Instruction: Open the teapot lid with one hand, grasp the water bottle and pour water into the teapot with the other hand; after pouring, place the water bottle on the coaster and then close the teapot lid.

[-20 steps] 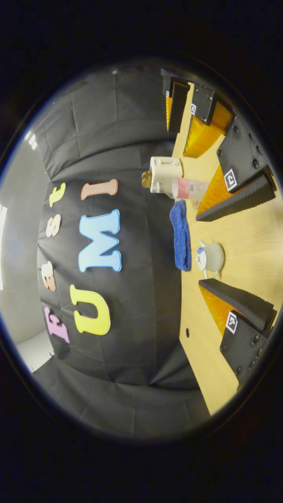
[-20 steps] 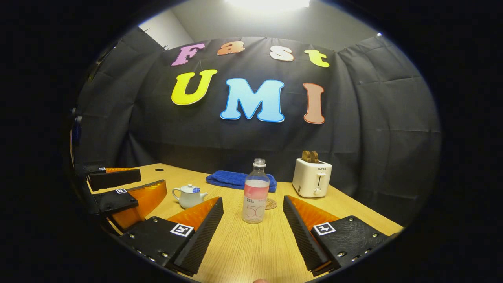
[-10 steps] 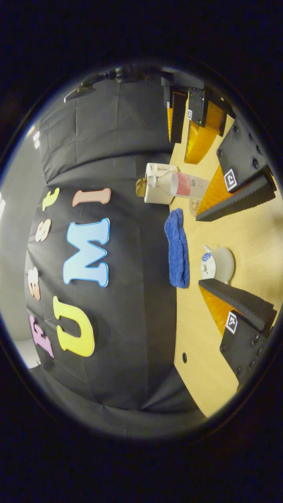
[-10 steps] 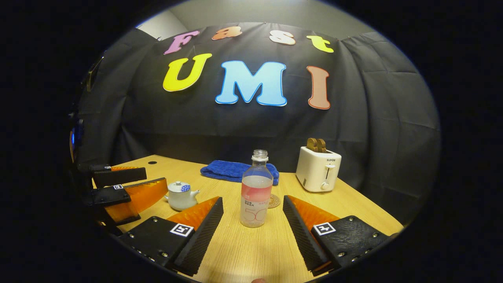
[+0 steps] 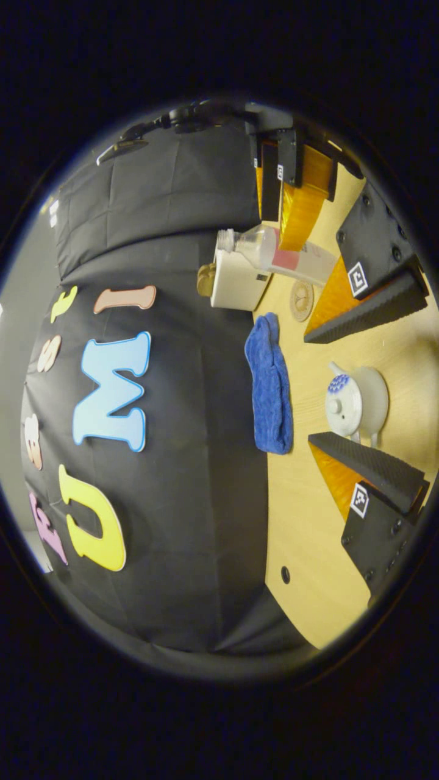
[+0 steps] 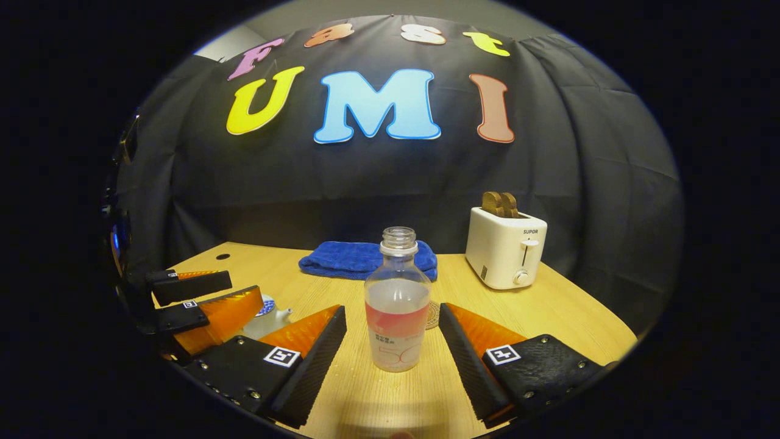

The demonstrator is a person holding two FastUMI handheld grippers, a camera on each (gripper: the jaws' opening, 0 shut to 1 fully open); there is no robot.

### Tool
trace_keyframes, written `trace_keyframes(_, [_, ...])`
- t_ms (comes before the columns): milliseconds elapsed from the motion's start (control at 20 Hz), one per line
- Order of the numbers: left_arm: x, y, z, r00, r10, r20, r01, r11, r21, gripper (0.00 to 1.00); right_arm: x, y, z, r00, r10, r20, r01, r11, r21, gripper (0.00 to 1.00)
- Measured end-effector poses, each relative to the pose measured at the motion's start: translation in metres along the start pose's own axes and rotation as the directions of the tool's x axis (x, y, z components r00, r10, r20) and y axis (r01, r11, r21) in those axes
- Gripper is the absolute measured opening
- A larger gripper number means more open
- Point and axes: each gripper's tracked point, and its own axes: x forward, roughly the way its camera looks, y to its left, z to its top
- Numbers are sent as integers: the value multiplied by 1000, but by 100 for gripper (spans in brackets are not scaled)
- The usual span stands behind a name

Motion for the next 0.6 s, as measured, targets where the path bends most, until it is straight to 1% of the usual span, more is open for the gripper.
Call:
trace_keyframes(100, [11, 1, -4, 1000, -14, -14, 14, 1000, 3, 94, 13, -2, -6, 1000, -5, -20, 5, 1000, 9, 95])
trace_keyframes(250, [22, 7, -12, 999, -18, -31, 19, 1000, 16, 94, 27, 1, -14, 999, 15, -41, -14, 999, 36, 95])
trace_keyframes(400, [25, 7, -13, 999, -33, -28, 34, 999, 12, 94, 37, 2, -19, 998, 25, -64, -23, 1000, 21, 95])
trace_keyframes(500, [28, 0, -14, 998, -54, -25, 54, 999, 2, 84, 41, -3, -21, 998, 13, -67, -12, 1000, 8, 95])
trace_keyframes(600, [30, 0, -21, 998, -48, -48, 48, 999, 12, 76, 43, -2, -25, 997, 18, -80, -17, 1000, 8, 95])
